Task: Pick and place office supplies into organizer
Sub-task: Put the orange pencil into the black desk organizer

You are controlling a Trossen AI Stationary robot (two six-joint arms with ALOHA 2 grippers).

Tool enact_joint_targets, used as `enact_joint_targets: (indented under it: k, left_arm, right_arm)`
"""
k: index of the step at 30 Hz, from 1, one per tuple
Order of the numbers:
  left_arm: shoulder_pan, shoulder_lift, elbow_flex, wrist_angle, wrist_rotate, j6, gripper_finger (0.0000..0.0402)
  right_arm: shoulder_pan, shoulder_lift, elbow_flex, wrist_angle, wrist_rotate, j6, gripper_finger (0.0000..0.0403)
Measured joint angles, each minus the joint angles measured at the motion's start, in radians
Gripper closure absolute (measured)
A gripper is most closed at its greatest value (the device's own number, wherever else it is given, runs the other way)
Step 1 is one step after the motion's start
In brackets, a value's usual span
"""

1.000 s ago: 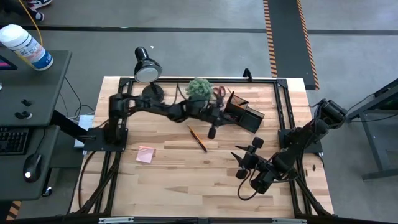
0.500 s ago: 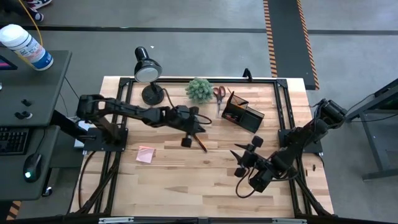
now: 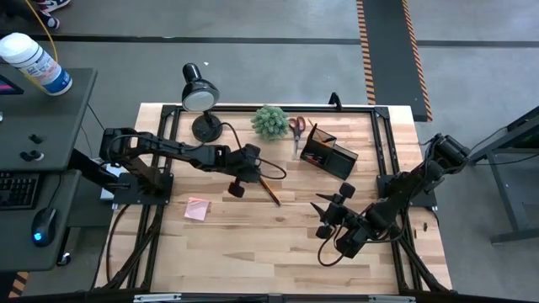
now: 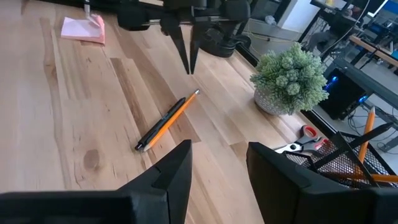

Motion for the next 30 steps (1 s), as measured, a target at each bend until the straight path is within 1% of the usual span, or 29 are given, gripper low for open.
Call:
enact_joint_targets:
  k: [9,13,15,19,26,28,30]
  left_arm:
    - [-0.009,0.000,0.001,-0.055,-0.073,0.199,0.0394]
    - [-0.056,0.015,0.025,-0.088,-0.172,0.263,0.0394]
    - [-0.083,0.032,0.060,-0.137,-0.227,0.264,0.0394]
    - [-0.116,0.092,0.161,-0.258,-0.299,0.256,0.0394]
    - [-0.111,0.223,0.331,-0.432,-0.384,0.237,0.0394]
    - [-0.111,0.255,0.370,-0.477,-0.395,0.237,0.0394]
    - [-0.112,0.291,0.412,-0.486,-0.384,0.237,0.0394]
  right_arm:
    - [0.000,0.000,0.000,0.009,0.001,-0.010,0.0258]
    - [0.000,0.000,0.000,0.009,0.007,-0.021,0.0258]
    - [0.000,0.000,0.000,0.016,0.007,-0.032,0.0258]
    - [-0.006,0.000,0.000,0.016,0.009,-0.035,0.0258]
    - [-0.013,0.000,0.000,0.016,-0.001,-0.035,0.0258]
    - [-0.013,0.000,0.000,0.016,-0.001,-0.035,0.0258]
    - [-0.013,0.000,0.000,0.016,-0.002,-0.035,0.0258]
